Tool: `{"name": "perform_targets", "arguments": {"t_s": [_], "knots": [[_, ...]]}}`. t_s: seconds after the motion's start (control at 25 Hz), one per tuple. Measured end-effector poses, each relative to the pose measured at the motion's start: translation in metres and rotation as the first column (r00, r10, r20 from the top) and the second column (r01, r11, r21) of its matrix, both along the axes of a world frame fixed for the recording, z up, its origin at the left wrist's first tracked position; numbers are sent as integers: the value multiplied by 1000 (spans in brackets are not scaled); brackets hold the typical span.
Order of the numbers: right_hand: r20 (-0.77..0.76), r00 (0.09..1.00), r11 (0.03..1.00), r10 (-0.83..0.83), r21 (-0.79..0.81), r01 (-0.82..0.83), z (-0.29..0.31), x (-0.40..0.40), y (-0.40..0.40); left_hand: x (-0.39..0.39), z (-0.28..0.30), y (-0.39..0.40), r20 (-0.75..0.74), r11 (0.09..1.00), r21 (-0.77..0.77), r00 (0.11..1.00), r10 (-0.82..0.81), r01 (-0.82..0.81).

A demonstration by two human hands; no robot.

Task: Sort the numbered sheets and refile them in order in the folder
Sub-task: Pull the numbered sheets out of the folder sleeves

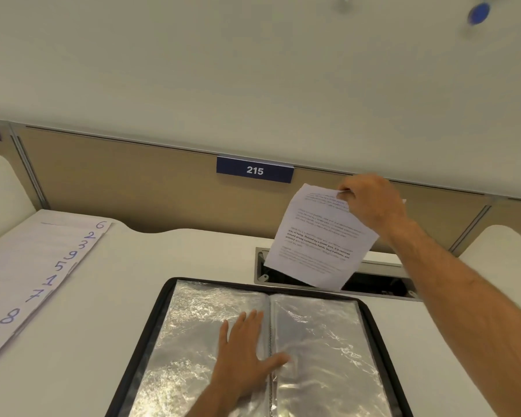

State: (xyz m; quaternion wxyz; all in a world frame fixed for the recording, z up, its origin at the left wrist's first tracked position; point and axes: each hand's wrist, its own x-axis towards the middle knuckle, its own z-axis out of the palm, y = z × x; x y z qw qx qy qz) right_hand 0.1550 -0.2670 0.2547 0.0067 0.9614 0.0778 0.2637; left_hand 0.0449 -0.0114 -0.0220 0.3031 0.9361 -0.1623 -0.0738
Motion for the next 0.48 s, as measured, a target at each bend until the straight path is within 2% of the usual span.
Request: {"name": "perform_targets", "arguments": {"t_s": [0.08, 0.2, 0.32, 0.48], "knots": [[-84, 993, 993, 80, 90, -72, 17, -14, 9, 6, 8, 7, -17, 977, -211, 999, 30, -33], [-132, 969, 961, 208, 212, -177, 35, -35, 25, 16, 38, 18, 71, 886, -455, 989, 129, -83], [-172, 942, 937, 287, 255, -239, 47, -54, 47, 24, 81, 26, 206, 797, -597, 943, 262, -91], [-249, 906, 924, 343, 261, -278, 60, -75, 80, 28, 130, 46, 219, 701, -699, 892, 395, -139]]}}
